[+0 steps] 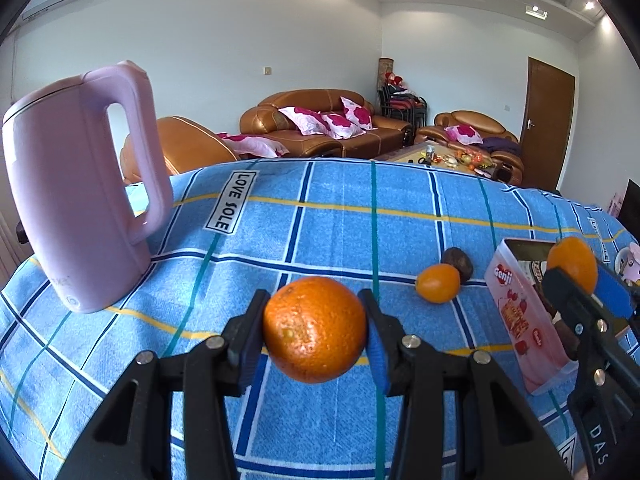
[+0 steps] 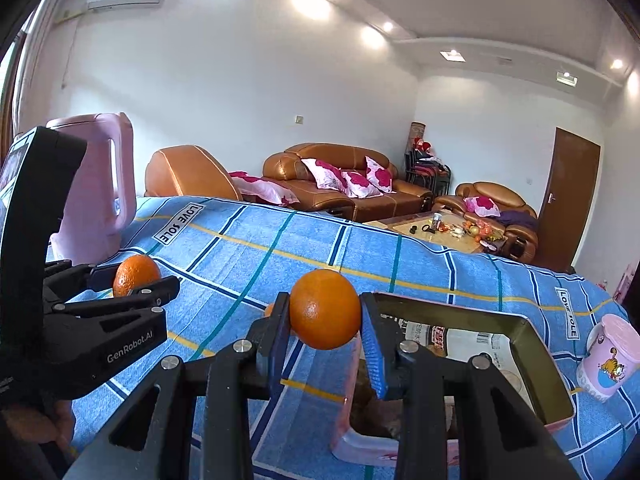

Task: Organize fruits
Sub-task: 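Lift the orange with the right gripper while the left gripper grasps another orange, then carry both held oranges over the pink tin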

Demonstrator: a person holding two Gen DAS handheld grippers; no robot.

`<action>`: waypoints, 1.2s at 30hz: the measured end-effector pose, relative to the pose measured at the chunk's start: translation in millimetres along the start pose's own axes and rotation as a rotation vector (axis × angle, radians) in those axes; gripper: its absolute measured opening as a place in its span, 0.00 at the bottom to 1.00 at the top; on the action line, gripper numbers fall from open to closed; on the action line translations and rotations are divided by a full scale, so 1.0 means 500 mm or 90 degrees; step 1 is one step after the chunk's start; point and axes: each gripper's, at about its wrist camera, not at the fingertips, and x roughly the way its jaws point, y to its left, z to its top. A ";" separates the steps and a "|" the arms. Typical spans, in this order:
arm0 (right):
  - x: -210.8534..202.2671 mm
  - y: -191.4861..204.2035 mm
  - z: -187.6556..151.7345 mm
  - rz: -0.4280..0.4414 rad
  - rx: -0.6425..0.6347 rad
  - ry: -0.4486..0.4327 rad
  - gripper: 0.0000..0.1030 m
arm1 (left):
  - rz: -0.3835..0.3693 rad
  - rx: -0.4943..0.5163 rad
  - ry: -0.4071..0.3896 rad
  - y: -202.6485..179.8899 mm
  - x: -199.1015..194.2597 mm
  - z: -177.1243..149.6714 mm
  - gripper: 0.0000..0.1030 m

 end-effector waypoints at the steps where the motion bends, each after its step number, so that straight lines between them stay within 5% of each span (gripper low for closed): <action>1: -0.001 0.001 -0.001 0.000 0.001 0.001 0.35 | 0.000 0.000 -0.001 0.000 -0.003 -0.002 0.45; 36: -0.041 -0.078 -0.029 -0.034 0.026 0.018 0.35 | -0.020 0.027 -0.015 -0.076 -0.050 -0.023 0.45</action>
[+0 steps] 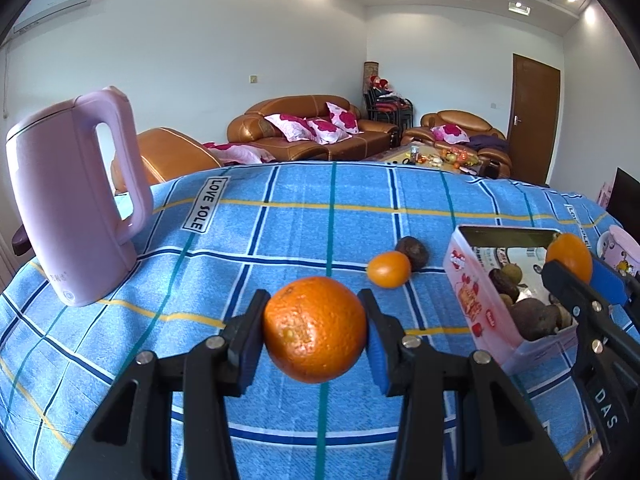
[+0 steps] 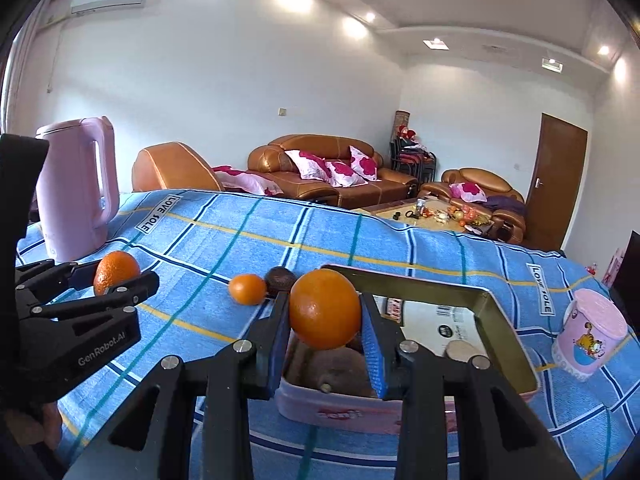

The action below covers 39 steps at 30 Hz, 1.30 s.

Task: Organize fruits
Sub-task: 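Carry both held oranges over the pink tin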

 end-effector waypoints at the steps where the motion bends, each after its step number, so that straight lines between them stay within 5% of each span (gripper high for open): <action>1: 0.000 -0.006 0.000 -0.003 0.002 0.000 0.35 | -0.002 0.002 -0.001 -0.004 -0.001 0.001 0.45; 26: 0.008 -0.254 -0.010 -0.142 0.093 0.002 0.35 | -0.108 0.065 -0.025 -0.191 -0.018 0.046 0.45; 39: 0.077 -0.292 -0.001 -0.154 0.093 0.046 0.35 | -0.155 0.082 0.011 -0.308 0.035 0.053 0.45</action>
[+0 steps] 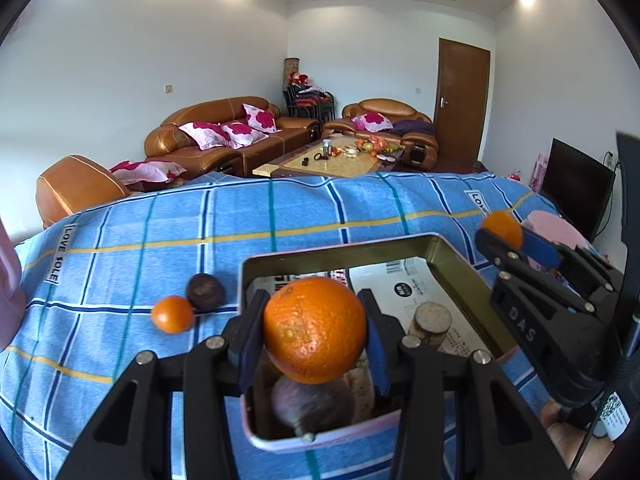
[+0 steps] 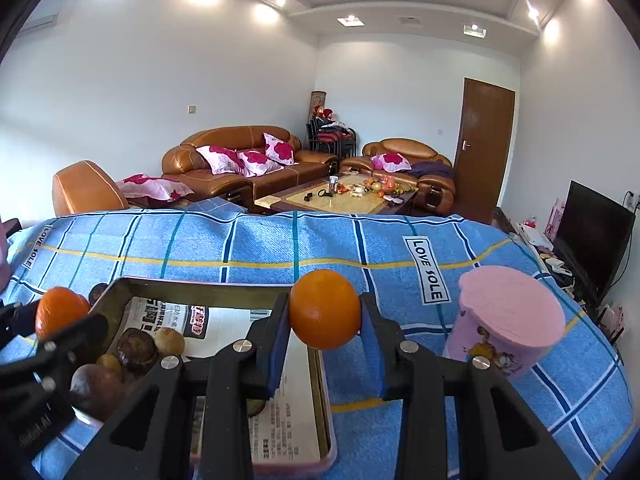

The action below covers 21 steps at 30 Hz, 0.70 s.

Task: Organize fruits
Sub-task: 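Carry both held oranges over the pink tin, then lower both oranges into the tin and open both grippers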

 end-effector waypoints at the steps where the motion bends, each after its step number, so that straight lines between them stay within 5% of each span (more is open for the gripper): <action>1: 0.005 0.001 0.001 0.001 -0.001 0.004 0.35 | 0.000 0.001 0.004 -0.003 0.008 0.001 0.45; 21: 0.099 0.031 0.001 0.105 -0.017 0.112 0.35 | -0.030 -0.016 0.066 -0.005 0.078 -0.012 0.45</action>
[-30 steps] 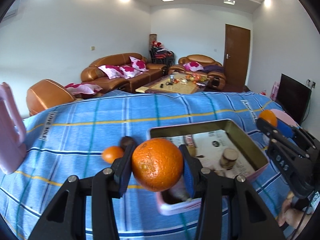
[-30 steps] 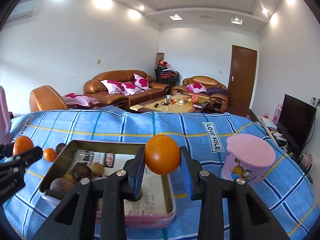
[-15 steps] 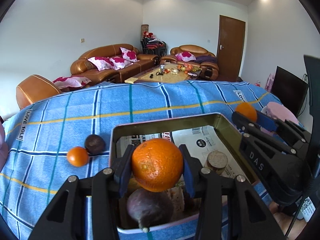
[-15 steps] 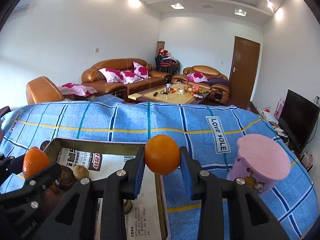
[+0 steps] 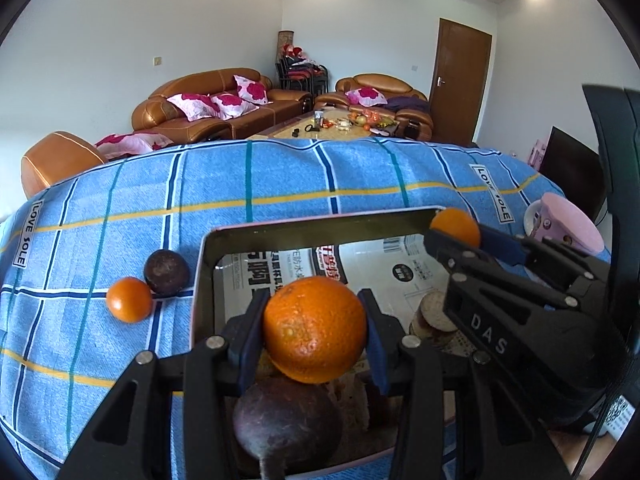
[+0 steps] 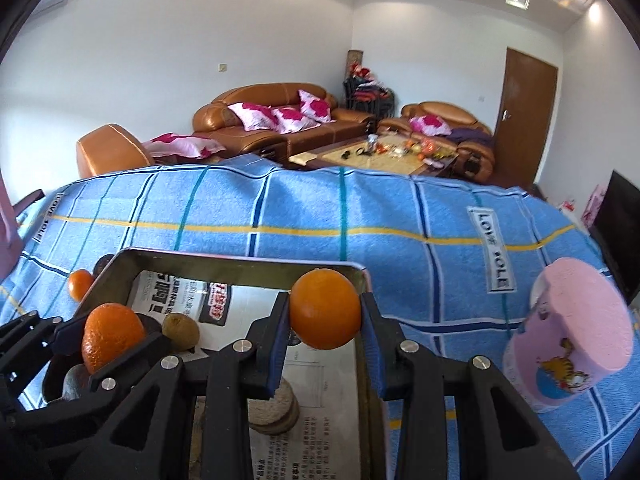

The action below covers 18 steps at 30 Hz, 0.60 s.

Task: Organize fruits
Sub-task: 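Lower both oranges into the tin and open both grippers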

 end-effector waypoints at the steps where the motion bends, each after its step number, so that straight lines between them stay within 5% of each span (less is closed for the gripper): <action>1: 0.003 -0.001 0.000 0.011 0.004 0.006 0.35 | -0.002 -0.002 0.001 0.002 0.000 -0.001 0.45; 13: 0.002 -0.011 -0.007 0.070 0.043 0.005 0.37 | 0.000 -0.006 -0.007 0.005 -0.005 0.002 0.49; 16: -0.029 -0.017 -0.006 0.063 0.053 -0.047 0.38 | 0.009 0.008 -0.044 -0.001 -0.030 0.001 0.77; 18: -0.054 -0.023 -0.006 0.045 0.062 -0.090 0.52 | 0.017 0.013 -0.075 -0.004 -0.051 0.003 0.93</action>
